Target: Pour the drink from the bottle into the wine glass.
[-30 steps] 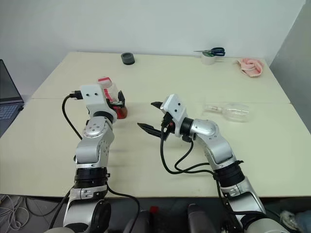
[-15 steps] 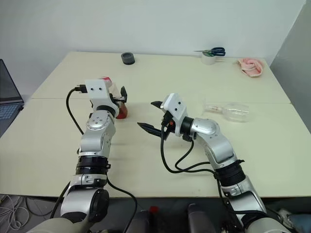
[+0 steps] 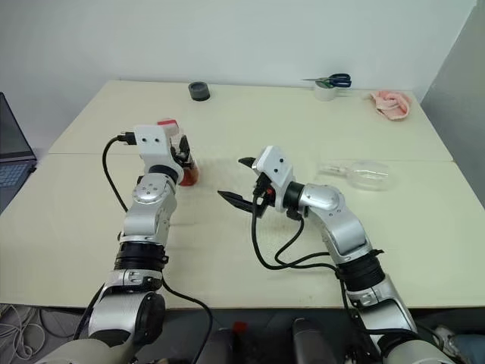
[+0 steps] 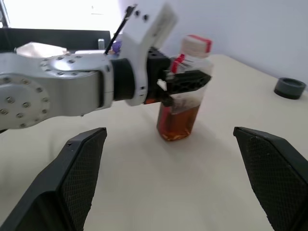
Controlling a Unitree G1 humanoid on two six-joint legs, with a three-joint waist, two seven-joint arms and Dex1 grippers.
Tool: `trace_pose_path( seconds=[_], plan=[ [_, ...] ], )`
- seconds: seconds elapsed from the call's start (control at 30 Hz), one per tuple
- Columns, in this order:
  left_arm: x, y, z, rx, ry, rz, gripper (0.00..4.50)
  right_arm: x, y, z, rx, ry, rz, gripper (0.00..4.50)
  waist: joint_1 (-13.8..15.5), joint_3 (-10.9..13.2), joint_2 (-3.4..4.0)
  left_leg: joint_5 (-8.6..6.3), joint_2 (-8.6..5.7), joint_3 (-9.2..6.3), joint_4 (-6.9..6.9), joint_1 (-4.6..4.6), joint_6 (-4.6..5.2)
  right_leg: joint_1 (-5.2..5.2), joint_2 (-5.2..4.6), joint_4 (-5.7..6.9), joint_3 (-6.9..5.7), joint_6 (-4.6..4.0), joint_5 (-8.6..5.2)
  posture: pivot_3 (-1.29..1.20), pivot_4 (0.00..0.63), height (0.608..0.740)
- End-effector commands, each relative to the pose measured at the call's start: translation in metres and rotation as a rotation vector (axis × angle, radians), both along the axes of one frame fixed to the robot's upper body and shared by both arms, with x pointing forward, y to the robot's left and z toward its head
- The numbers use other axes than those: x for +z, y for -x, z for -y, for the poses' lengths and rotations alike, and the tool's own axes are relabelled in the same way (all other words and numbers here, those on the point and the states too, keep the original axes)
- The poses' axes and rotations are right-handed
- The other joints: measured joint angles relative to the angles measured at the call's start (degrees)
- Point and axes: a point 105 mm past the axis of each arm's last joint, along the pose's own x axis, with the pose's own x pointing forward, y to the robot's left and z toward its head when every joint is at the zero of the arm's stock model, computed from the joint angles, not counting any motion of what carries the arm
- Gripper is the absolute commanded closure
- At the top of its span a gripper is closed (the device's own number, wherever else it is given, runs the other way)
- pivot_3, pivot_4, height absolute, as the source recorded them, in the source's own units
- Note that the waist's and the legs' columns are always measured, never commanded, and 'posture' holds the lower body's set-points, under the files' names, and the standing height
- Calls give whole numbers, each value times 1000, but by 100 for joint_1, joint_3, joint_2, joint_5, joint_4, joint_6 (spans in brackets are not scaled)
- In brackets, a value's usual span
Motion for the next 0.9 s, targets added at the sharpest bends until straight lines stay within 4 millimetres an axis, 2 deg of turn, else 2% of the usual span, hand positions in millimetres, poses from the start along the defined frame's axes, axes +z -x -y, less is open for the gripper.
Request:
trace_pose_path(
  seconds=[0.03, 0.1, 0.2, 0.37, 0.63, 0.77, 0.9],
  plan=[
    [41, 26, 32, -280, -38, 81, 2557, 40, -6, 21, -77, -49, 17, 0, 2, 1, 1, 1, -2, 1, 0, -5, -2, -10, -4, 4, 0, -8, 5, 0, 150, 740],
    [41, 39, 41, -387, -75, 55, 2558, 48, -3, 23, -68, -43, -6, 0, 1, 1, 1, 8, -3, -2, -3, -11, -13, -16, -7, 5, -4, -9, 5, 0, 150, 740],
    [40, 57, 60, -542, -107, 21, 2558, 58, 20, 14, 69, -61, -68, 0, -2, 1, 2, 7, -3, -4, -10, -10, -12, -16, -5, 2, -6, -10, 4, 0, 150, 740],
    [29, 69, 75, -650, -125, -18, 2558, 66, 39, 1, 151, -52, -98, 0, -4, 2, 3, 7, -2, -1, -6, -10, -11, -16, -3, 3, -3, 16, -13, 0, 150, 740],
    [16, 76, 96, -721, -116, -34, 2559, 66, 35, -7, 95, -49, -123, 0, -5, 2, 3, 8, 0, 1, -3, -10, -9, -16, 3, 3, 1, 17, -14, 0, 150, 740],
    [20, 80, 107, -766, -101, 1, 2559, 61, 21, -9, 16, -62, -141, 0, -4, 2, 3, 8, 0, 2, -3, -11, -9, -18, 3, 2, 2, 17, -13, 0, 150, 740],
    [18, 83, 107, -774, -111, 1, 2559, 57, 12, -8, -34, -63, -145, 0, -5, 2, 4, 8, 0, 3, -5, -11, -9, -20, 3, 2, 3, 17, -13, 0, 150, 740]
  ],
)
